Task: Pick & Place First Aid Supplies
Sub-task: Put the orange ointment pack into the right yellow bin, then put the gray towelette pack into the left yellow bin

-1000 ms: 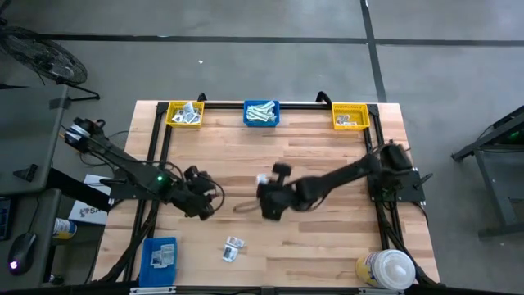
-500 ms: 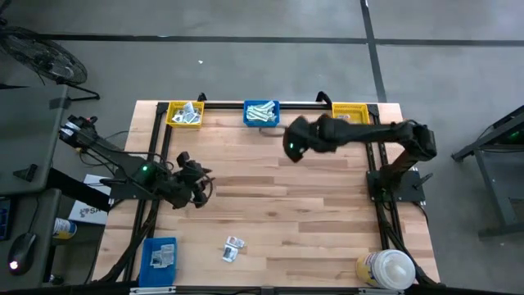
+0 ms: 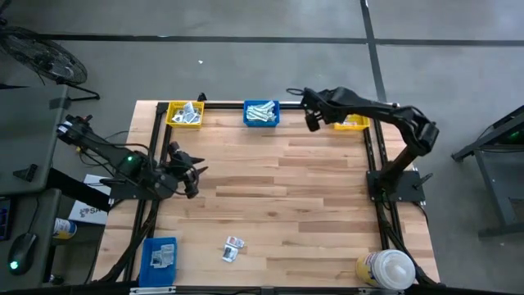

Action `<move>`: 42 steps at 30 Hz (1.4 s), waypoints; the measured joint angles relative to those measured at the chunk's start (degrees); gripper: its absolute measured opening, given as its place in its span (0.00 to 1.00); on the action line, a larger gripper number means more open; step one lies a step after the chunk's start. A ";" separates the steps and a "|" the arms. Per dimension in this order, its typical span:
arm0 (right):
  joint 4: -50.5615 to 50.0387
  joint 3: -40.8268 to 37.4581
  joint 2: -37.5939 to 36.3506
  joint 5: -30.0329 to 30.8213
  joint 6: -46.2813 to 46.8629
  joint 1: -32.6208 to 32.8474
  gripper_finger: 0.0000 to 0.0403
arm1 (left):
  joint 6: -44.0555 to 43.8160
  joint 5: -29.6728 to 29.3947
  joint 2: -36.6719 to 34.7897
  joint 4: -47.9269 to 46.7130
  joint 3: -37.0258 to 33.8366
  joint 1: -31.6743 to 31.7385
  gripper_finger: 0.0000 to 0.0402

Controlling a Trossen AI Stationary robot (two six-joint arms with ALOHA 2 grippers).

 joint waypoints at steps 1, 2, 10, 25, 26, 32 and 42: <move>0.58 -1.11 0.00 -0.33 -0.07 -1.45 0.00 | 0.00 -0.02 -0.53 -0.29 0.00 0.00 0.32; 1.46 -2.21 0.00 -0.72 -0.42 -2.89 0.00 | 0.02 0.02 -1.03 -0.93 0.00 0.00 0.32; 9.56 -9.95 -0.06 0.13 -2.06 -9.09 0.00 | 0.00 0.05 -2.43 -5.48 0.00 0.00 0.32; 10.36 -13.06 0.04 -0.04 4.50 -11.92 0.07 | -0.04 0.46 -2.39 -7.55 0.00 -0.02 0.32; 10.56 -13.06 0.04 -0.04 4.50 -12.08 0.09 | -0.04 0.46 -2.39 -7.53 0.00 -0.02 0.32; 13.72 -13.06 0.04 -0.80 7.45 -13.49 0.22 | -0.04 0.46 -2.37 -7.55 0.00 -0.02 0.32; 20.12 -13.04 0.04 -13.58 3.36 -12.38 0.28 | -0.50 1.41 -2.37 -7.52 0.00 0.00 0.33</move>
